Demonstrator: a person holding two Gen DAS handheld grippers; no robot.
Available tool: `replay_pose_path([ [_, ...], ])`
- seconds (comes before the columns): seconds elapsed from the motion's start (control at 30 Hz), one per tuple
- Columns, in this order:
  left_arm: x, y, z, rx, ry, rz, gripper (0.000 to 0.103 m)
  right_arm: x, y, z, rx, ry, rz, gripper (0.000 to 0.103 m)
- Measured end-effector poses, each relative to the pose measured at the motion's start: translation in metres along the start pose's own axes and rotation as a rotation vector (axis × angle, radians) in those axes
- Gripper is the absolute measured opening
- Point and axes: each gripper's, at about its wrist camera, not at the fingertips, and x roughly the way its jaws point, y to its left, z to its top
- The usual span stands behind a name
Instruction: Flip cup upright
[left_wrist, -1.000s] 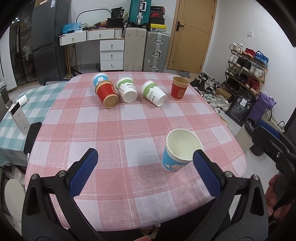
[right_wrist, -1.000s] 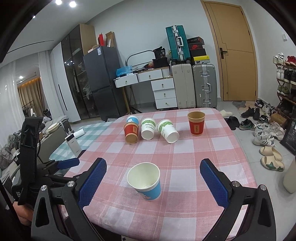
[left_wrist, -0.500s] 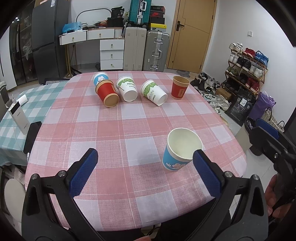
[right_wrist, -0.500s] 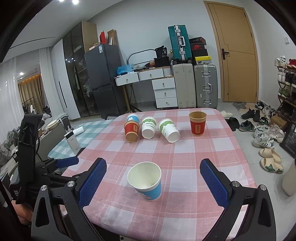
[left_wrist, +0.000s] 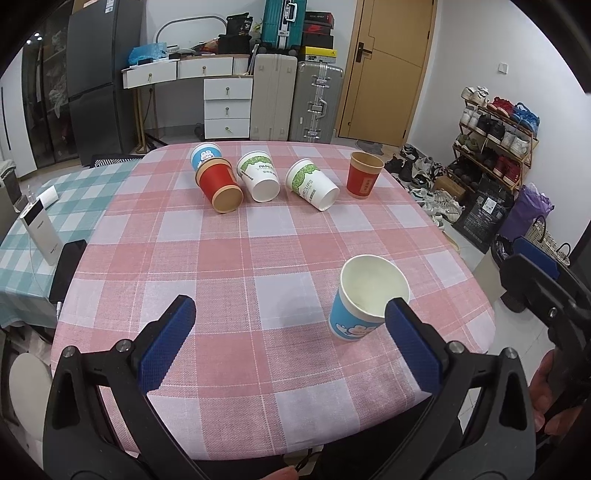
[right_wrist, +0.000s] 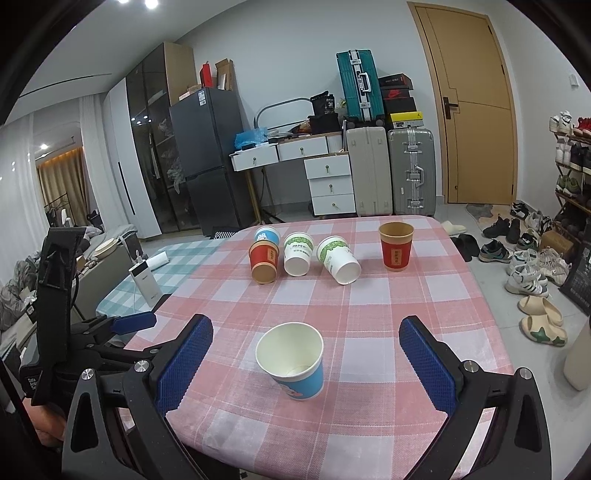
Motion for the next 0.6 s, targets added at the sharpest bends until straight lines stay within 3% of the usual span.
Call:
replay_pose_path([
  [0.6, 0.0007, 0.0006, -0.0006, -0.001, 0.0, -0.003, 0.102, -0.0005, -0.0023, -0.0019, 0.004, -0.011, 0.005, 0.103],
])
